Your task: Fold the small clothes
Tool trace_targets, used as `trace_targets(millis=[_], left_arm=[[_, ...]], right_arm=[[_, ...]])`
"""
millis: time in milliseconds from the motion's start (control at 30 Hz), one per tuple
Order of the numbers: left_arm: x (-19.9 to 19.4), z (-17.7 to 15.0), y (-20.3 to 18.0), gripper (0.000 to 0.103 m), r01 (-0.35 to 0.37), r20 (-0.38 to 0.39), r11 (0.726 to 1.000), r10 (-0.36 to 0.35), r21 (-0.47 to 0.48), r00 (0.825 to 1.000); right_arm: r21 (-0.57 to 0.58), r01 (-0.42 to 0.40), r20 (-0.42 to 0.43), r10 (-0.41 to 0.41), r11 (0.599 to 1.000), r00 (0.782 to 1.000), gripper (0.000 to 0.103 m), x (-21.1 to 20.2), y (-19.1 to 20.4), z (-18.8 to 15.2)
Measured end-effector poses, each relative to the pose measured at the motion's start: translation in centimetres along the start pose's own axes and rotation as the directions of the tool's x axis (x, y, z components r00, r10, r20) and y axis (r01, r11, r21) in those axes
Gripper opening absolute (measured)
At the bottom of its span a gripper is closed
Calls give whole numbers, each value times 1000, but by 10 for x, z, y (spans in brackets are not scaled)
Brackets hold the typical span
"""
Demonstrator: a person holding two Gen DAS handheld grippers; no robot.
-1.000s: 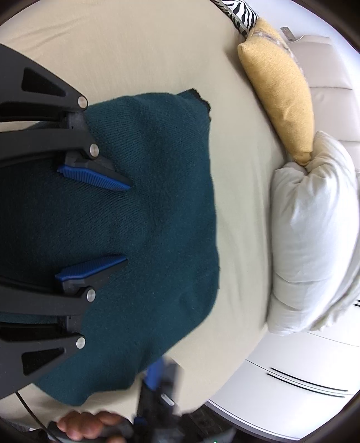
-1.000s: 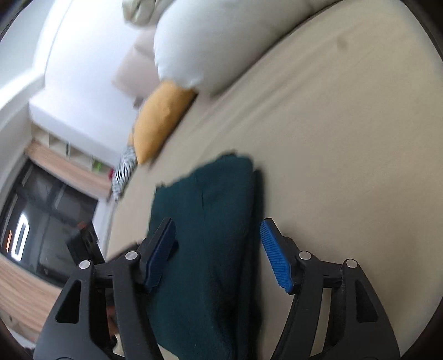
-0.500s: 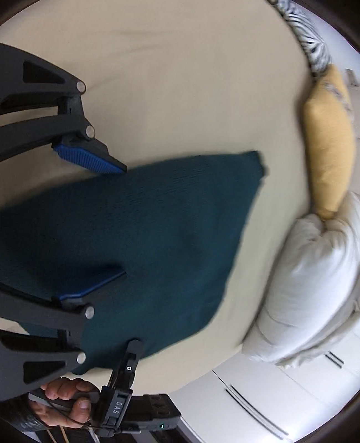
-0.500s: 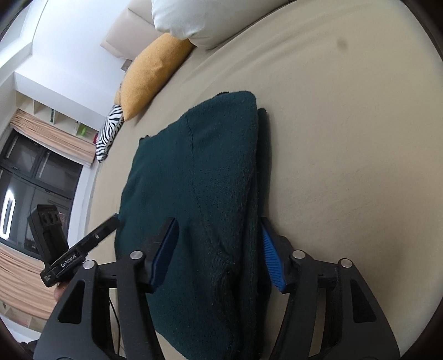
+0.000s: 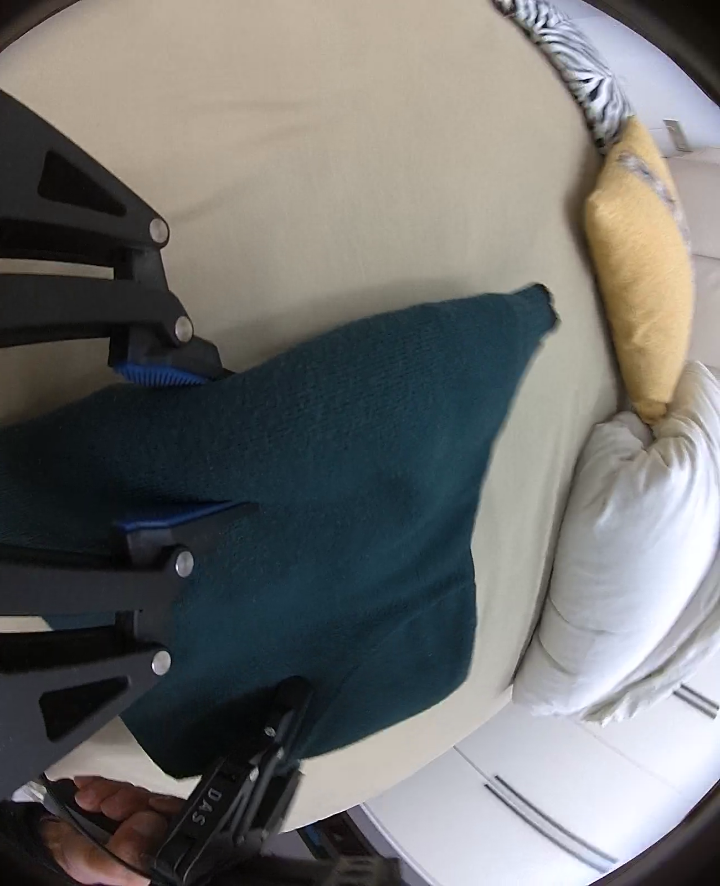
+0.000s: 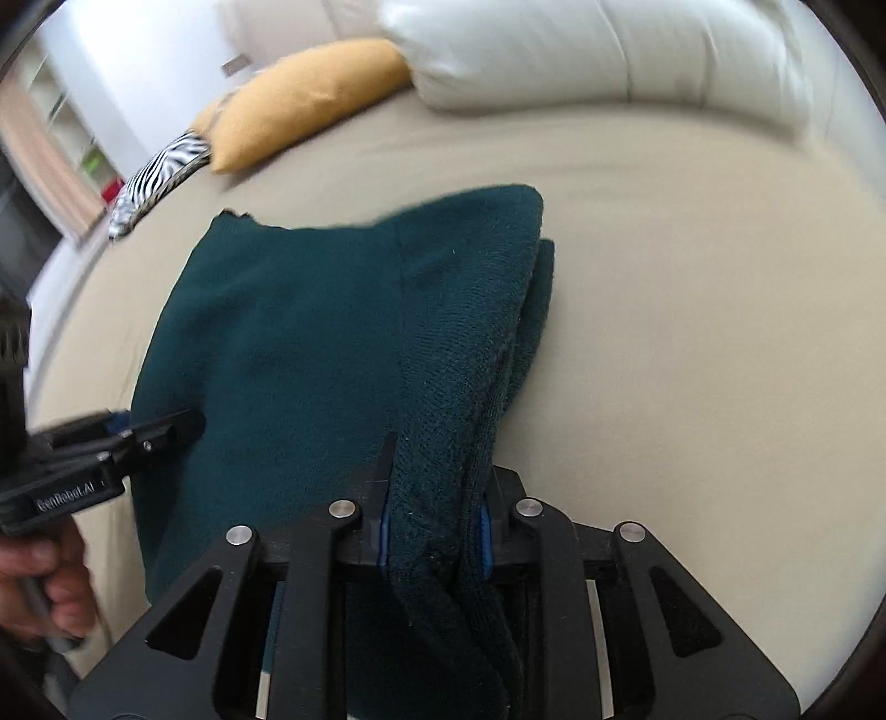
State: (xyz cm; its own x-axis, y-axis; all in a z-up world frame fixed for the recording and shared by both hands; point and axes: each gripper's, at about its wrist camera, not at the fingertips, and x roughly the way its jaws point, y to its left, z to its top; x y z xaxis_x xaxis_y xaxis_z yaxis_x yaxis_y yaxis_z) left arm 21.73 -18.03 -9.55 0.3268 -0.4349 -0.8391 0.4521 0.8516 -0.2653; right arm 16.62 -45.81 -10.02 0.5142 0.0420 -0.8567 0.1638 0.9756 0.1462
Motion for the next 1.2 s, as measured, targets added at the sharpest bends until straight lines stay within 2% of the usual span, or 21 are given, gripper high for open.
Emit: trace_targets(millis=[200,433,600,733,900,1033,1133,1200], left_arm=[[-83,-37,8,37,-26,86,998,20,65,996],[-156,-90,46,37,-69,117,994,58,88,991],[-185,-125,74,37,-96,133,993,86,65,987],[-189,-146,96,37,-89,126,996,86,23,988],[-166,-159,119,37,-99,94,995,100,-14,990],[-131,-172,134,38,-118,13,992,119,-33,993],[-119,-178,145,45,-102,13,993,103,-60,995],[-118,-178,148,47,-88,9,993,89,-81,996]], right_arm=[[-130,31,98,-19,991,995,19,-64,66,-24],[-174,-67,140,92,983,986,19,-121,132,-75],[-197,-120,130,147,973,981,19,-124,190,-102],[-201,-163,103,186,966,977,19,-116,223,-114],[-218,-167,83,189,961,978,19,-97,246,-123],[-192,-170,27,178,967,984,19,-60,249,-132],[-113,-177,-33,174,978,984,19,-22,236,-138],[-58,-213,-55,209,975,976,20,-4,224,-141]])
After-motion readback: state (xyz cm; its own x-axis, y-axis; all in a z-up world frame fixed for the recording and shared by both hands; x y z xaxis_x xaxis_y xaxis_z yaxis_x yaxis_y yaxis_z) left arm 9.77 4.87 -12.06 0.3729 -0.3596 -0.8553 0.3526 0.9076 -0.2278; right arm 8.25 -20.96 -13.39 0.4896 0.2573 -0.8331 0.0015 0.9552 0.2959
